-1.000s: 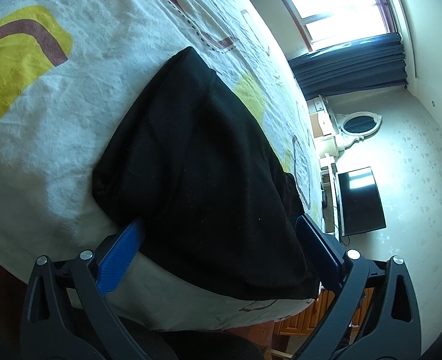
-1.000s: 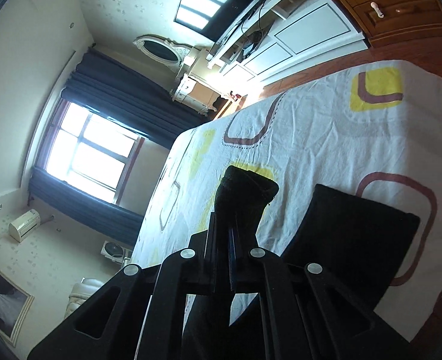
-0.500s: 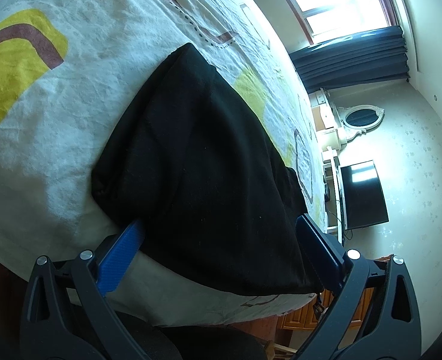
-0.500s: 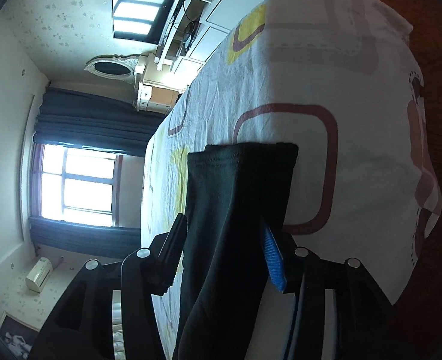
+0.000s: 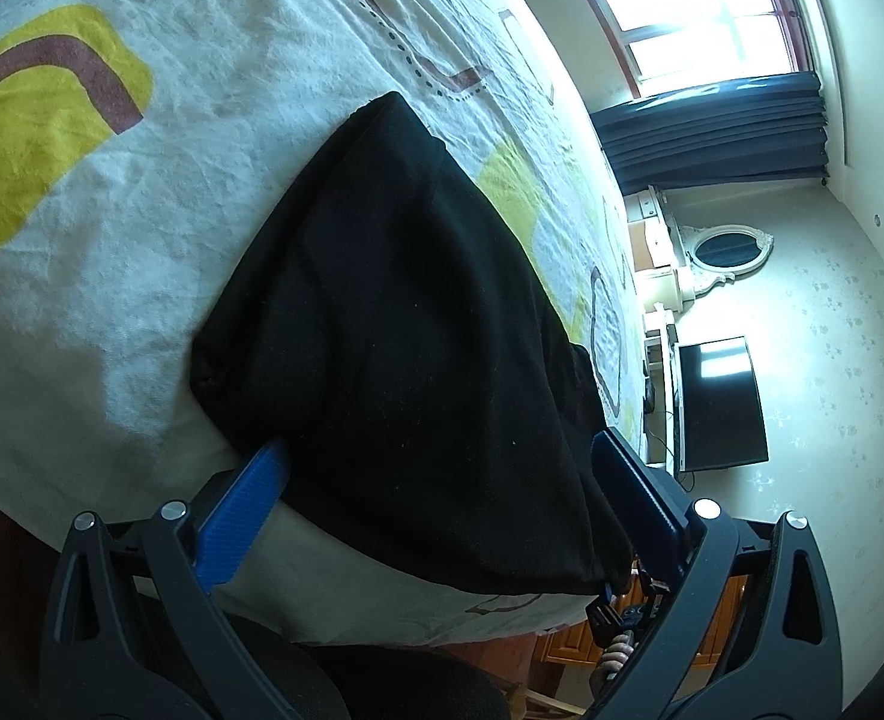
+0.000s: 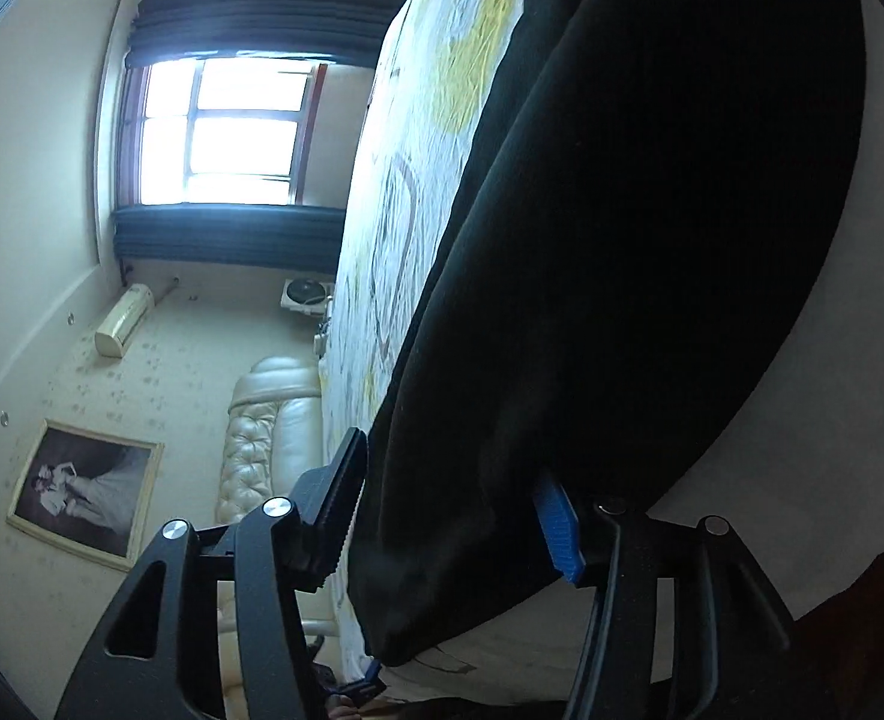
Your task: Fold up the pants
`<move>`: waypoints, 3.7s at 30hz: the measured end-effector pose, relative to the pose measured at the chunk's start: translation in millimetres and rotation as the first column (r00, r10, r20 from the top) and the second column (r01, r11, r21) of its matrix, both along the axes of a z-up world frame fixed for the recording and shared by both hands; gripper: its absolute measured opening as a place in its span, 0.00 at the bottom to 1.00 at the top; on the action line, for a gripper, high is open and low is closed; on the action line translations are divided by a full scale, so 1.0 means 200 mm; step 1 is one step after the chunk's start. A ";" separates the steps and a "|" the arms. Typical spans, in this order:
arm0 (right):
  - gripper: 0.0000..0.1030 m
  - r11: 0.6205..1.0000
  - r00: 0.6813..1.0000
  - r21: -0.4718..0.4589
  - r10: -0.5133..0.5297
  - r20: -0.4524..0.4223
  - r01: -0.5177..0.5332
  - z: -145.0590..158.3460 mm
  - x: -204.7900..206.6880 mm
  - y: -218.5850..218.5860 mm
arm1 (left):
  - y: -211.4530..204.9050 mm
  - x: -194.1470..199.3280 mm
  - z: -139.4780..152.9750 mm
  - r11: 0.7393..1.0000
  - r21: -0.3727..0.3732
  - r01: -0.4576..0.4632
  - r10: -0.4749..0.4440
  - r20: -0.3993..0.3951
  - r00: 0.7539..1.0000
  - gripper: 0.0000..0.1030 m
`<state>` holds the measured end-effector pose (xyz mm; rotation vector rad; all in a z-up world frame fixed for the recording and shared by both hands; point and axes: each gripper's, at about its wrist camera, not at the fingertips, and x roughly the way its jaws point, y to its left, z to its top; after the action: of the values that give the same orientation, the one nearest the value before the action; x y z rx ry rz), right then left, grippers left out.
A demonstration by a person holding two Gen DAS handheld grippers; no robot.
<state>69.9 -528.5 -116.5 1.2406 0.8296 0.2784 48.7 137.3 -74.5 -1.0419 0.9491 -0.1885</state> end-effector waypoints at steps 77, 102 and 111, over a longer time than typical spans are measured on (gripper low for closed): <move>0.76 0.756 0.972 -0.654 -0.136 -0.194 -0.025 0.25 0.34 -1.39 | -0.32 0.17 0.16 0.889 0.444 0.117 -0.155 0.051 0.987 0.97; 0.19 0.783 0.968 -0.575 0.243 -0.066 -0.236 0.92 0.26 -0.39 | -0.29 0.16 0.12 0.869 0.448 0.209 -0.251 0.037 0.967 0.97; 0.19 0.684 0.940 -0.652 0.308 -0.148 -0.326 0.77 0.32 0.25 | -0.28 0.18 0.12 0.887 0.415 0.202 -0.234 0.026 0.972 0.97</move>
<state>133.9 -477.7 37.8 0.4081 1.0504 0.2095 84.4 81.9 -51.3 -0.5351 0.9844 -0.2025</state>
